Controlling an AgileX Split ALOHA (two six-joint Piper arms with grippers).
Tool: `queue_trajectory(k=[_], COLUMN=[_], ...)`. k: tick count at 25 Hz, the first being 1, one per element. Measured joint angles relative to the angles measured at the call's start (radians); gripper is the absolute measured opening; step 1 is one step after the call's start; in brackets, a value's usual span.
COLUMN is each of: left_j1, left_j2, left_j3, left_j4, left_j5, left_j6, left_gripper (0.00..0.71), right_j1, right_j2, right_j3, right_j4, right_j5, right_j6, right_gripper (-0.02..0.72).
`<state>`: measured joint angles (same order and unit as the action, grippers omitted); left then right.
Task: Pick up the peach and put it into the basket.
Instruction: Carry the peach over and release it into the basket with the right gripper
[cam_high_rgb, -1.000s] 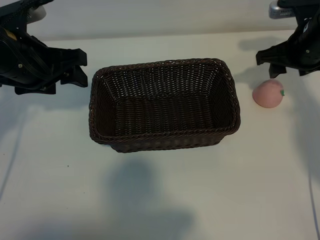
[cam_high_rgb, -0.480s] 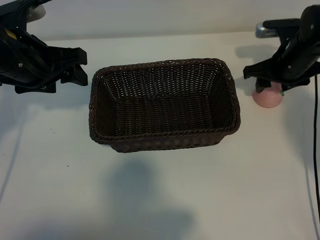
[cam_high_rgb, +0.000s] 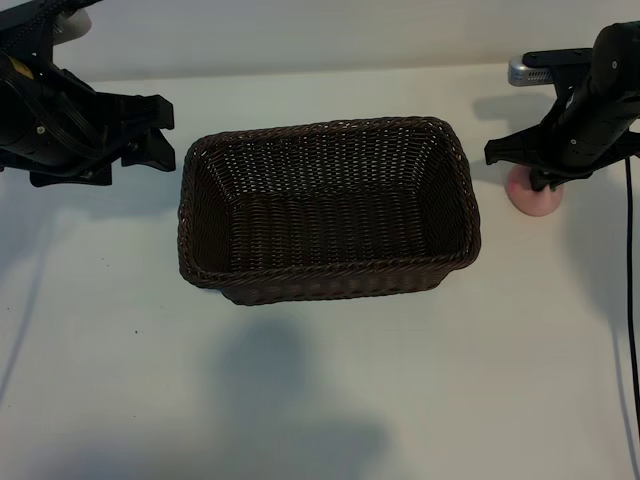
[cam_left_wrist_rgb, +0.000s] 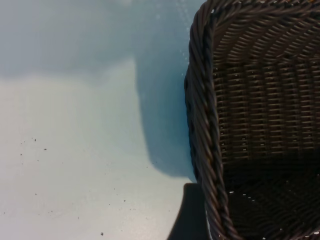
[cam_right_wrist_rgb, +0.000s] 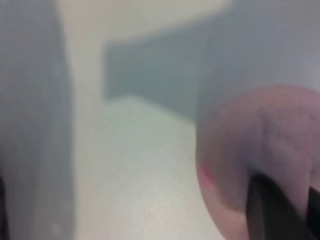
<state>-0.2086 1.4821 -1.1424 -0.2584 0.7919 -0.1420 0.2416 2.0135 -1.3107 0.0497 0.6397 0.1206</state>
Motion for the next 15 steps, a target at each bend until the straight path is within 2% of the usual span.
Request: queue_trajectory(k=[5, 8, 12, 15], left_j1=[0.000, 0.000, 0.000, 0.000], left_j2=[0.000, 0.000, 0.000, 0.000], left_j3=[0.000, -0.001, -0.001, -0.001], left_j4=[0.000, 0.000, 0.001, 0.001], left_j5=[-0.001, -0.001, -0.001, -0.001], left_j6=[0.001, 0.001, 0.001, 0.001], left_gripper=[0.591, 0.591, 0.591, 0.591], right_j1=[-0.001, -0.001, -0.001, -0.002], right_j2=[-0.044, -0.093, -0.181, -0.227], right_j3=[-0.008, -0.047, -0.119, -0.151], right_j4=[0.000, 0.000, -0.031, -0.036], right_j5=[0.038, 0.113, 0.226, 0.274], right_j6=[0.000, 0.000, -0.002, -0.002], right_gripper=[0.041, 0.041, 0.041, 0.041])
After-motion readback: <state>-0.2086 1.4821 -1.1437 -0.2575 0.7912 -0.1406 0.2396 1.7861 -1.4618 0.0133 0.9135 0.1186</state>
